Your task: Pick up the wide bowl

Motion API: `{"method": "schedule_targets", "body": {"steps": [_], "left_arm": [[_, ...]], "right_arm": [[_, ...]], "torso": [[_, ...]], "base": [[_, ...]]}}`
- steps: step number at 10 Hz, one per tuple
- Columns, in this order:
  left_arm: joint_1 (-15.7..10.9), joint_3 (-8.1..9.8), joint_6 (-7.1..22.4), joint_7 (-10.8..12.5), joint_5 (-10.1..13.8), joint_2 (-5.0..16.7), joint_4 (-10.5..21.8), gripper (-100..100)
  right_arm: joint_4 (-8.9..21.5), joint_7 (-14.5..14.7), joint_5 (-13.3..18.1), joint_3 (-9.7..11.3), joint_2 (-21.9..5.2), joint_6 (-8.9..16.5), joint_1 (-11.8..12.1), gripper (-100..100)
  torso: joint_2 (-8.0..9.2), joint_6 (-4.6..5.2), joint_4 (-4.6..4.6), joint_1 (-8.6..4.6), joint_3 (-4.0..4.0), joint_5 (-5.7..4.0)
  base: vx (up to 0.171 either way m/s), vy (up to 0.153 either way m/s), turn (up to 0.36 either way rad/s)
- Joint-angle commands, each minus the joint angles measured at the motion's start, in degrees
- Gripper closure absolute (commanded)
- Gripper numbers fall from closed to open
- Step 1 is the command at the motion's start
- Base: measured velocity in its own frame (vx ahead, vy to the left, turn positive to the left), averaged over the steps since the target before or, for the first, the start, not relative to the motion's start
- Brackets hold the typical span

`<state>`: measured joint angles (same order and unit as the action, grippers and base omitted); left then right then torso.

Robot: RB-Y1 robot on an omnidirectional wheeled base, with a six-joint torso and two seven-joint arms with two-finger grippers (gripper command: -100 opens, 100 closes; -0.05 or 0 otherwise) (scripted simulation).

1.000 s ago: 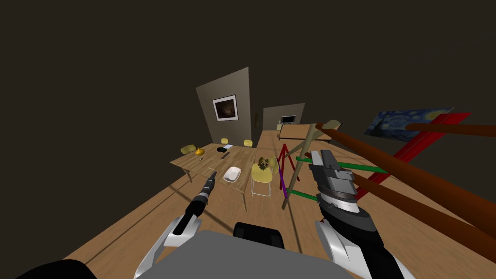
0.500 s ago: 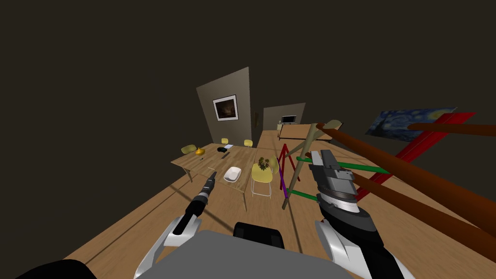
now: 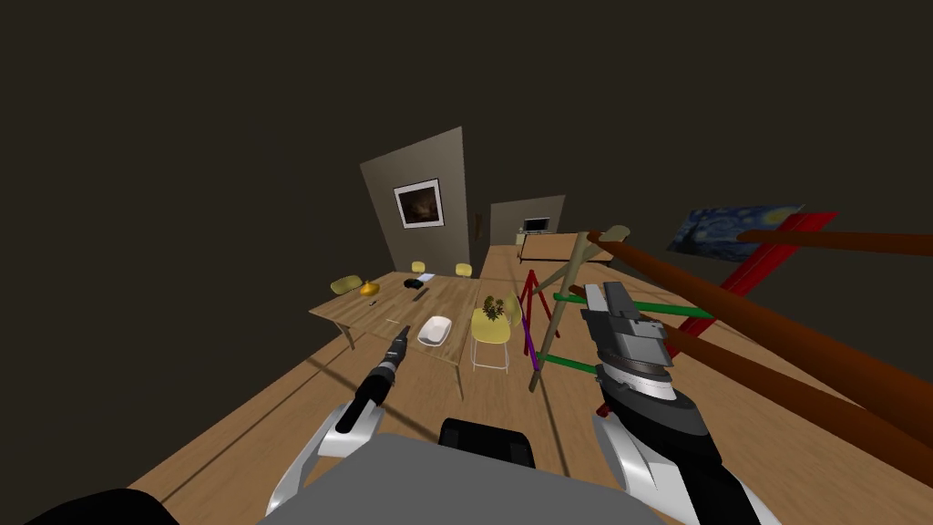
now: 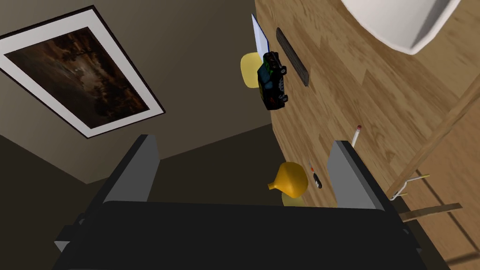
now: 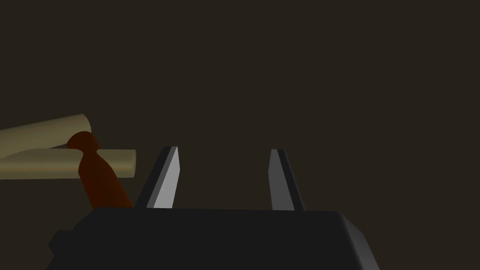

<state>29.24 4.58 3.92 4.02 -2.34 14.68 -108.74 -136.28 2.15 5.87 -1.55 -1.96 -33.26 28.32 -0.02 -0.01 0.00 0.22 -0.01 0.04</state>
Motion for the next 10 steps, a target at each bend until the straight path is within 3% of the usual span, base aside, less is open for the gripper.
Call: {"method": "schedule_targets", "body": {"steps": [1,10], "left_arm": [[-0.9,-0.64,2.3,0.6,0.5,0.0,1.5,-100],[-5.4,-3.54,12.4,2.8,2.7,-0.2,8.1,-100]], "right_arm": [[0.0,0.0,0.0,0.0,0.0,0.0,0.0,0],[0.0,0.0,0.0,0.0,0.0,0.0,0.0,0]], "torso": [[0.0,0.0,0.0,0.0,0.0,0.0],[-0.02,-0.01,-0.01,-0.07,-0.01,-0.01]], "base": [[0.011,0.055,-0.102],[0.013,0.044,-0.101]]}}
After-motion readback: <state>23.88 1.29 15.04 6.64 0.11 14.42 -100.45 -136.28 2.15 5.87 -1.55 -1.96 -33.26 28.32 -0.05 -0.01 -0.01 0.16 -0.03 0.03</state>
